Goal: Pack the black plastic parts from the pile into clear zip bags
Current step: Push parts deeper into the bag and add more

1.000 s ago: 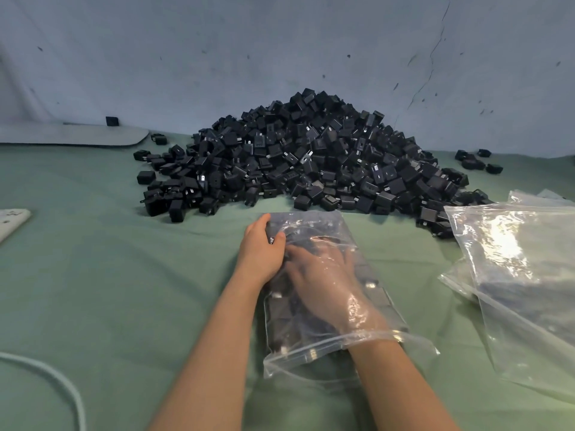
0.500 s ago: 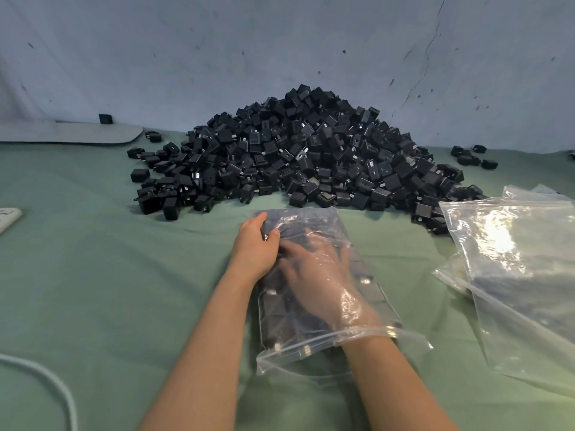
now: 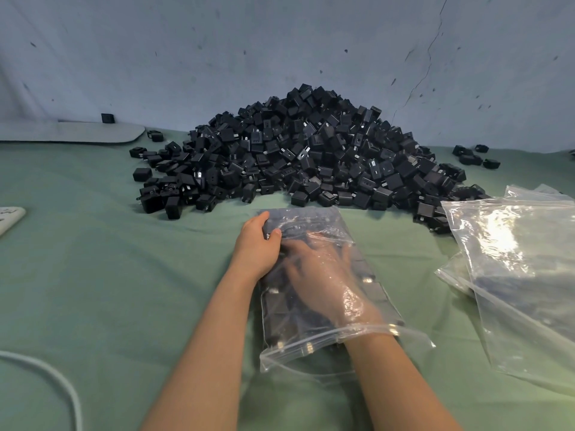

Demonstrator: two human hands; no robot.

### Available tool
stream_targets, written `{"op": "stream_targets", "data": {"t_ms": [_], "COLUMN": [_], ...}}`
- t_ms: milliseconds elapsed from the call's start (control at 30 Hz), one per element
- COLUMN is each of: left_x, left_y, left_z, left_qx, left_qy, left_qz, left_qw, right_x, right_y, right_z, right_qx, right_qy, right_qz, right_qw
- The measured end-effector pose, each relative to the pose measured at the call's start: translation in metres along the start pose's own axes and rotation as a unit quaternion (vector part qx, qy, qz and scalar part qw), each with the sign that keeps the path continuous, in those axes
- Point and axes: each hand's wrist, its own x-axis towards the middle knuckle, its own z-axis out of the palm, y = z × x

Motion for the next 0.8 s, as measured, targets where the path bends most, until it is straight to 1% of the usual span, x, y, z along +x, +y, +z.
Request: {"op": "stream_targets", "data": {"t_ms": [467, 800], "left_x": [-0.0016, -0.0057], "left_y": [0.0010, 0.0035], "left_z": [-0.0008, -0.0024], "left_qx": [-0.017, -0.086], "left_qy": [-0.005, 0.003], "left_qz": [-0.007, -0.022], "left_qw": [1.000, 0.996], "right_x": [0.0012, -0.0011], "right_y": [0.0023, 0.0005], "right_z": [0.0023, 0.0014], "right_qx": [0.023, 0.030], "right_qy": [0.003, 0.021], "right_qz": [0.000, -0.010], "right_qw": [1.000, 0.999]}}
